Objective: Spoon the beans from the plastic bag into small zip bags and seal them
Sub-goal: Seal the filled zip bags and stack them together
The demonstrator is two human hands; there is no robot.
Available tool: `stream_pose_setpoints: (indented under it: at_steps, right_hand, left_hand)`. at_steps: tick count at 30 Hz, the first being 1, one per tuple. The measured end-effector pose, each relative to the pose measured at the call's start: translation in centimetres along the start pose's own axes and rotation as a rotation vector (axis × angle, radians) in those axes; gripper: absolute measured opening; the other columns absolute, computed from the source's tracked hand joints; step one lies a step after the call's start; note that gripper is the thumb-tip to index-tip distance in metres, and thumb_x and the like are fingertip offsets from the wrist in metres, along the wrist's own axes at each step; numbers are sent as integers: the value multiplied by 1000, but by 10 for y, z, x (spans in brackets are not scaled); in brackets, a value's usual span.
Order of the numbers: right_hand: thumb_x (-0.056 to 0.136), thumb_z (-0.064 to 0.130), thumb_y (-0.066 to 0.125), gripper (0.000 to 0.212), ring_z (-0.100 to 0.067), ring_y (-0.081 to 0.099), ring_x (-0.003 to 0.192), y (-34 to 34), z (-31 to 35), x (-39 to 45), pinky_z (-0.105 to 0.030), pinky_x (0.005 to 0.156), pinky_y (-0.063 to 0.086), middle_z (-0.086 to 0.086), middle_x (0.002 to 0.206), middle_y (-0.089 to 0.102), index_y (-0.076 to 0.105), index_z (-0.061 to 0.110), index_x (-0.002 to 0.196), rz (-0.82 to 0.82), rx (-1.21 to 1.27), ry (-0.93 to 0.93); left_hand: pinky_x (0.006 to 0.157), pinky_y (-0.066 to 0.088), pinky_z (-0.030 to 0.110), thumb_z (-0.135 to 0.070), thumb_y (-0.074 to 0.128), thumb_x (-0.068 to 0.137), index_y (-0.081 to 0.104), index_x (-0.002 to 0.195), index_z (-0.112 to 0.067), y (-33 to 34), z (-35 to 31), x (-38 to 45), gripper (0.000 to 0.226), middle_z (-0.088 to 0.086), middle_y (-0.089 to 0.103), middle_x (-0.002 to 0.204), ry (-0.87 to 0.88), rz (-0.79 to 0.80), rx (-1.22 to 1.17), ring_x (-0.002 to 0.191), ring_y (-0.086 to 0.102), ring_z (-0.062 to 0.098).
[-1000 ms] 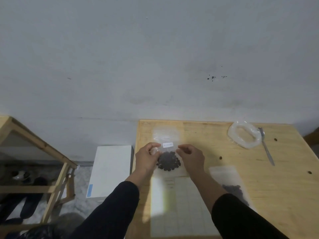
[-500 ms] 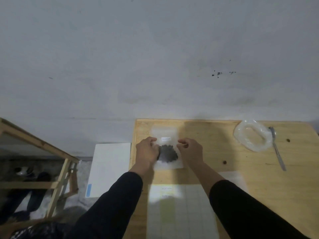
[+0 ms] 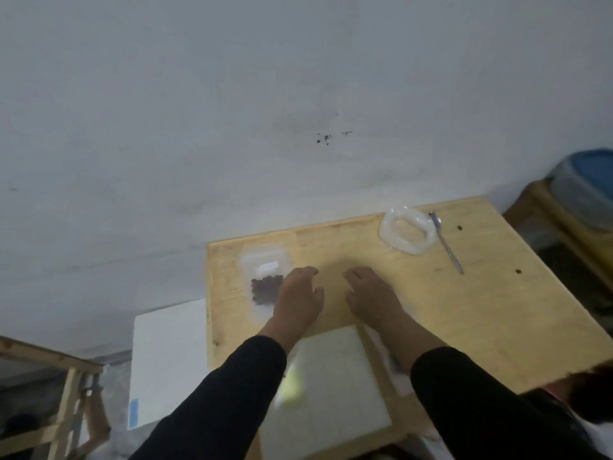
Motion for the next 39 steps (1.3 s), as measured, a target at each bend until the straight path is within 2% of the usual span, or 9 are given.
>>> stream_pose_setpoints:
  at_steps: [5,12,17,23,26,30,34,37,39]
  right_hand:
    - [91,20,48,42,-23,41,128,0,-75,-59,-32,102,38,-10,136,46,47,7,132,-12,55,244]
    - [95,26,47,42,-23,46,125,23,-126,-115,-31,103,35,-10,135,51,46,9,134,14,192,468]
    - [94,19,46,31,-28,53,115,29,-123,-126,-34,97,38,-14,121,60,58,5,120,-28,258,436]
    - [86,25,63,37,-19,60,97,15,-135,-142,-27,89,44,-9,113,65,60,13,121,-239,531,627]
    - [85,25,66,35,-12,58,86,6,-132,-138,-22,80,44,-4,109,67,63,18,119,-285,638,618]
    - [84,19,65,27,-8,57,86,-8,-110,-120,-17,77,44,-2,108,69,68,20,112,-319,730,529]
    - [85,14,65,25,-11,62,94,-12,-71,-96,-19,84,46,-2,108,70,69,15,110,-278,832,423]
    - [84,13,65,26,-11,62,91,-8,-37,-81,-13,76,46,1,102,69,69,14,110,-211,912,372]
    - [83,12,65,26,-11,61,87,-1,-12,-73,-13,70,46,2,96,67,69,14,109,-160,990,344]
  left_hand:
    - [102,30,25,-30,53,93,42,136,-15,57,-38,-29,47,6,46,137,42,170,-33,126,41,20]
    - [85,44,27,-30,59,88,43,133,-16,112,-56,-61,51,11,63,114,-35,307,-133,102,58,22]
    - [60,34,12,-21,58,88,53,122,-14,116,-61,-68,35,2,62,93,-52,269,-194,77,51,9]
    - [69,38,17,-18,59,85,60,113,-14,107,-63,-67,29,6,64,103,-58,186,-230,86,55,14]
    - [79,41,23,-19,60,88,62,110,-16,91,-60,-62,23,6,60,106,-64,114,-270,95,58,19]
    - [76,38,17,-17,58,89,64,108,-19,58,-49,-57,20,2,61,105,-77,31,-344,95,58,16]
    - [72,38,14,-23,58,90,64,102,-27,22,-23,-63,14,-10,63,100,-110,-32,-530,93,55,8]
    - [79,44,25,-25,59,90,62,100,-33,-2,7,-70,13,-5,63,108,-141,-70,-619,99,57,14]
    - [80,45,23,-21,60,90,63,100,-32,-20,30,-78,15,-4,63,112,-174,-115,-655,101,57,15]
Point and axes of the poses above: each hand's wrist, its own x-axis towards the middle knuckle, its own y-axis out of the palm, z = x × y, the point moved 10 cm from there along x, towards the middle knuckle
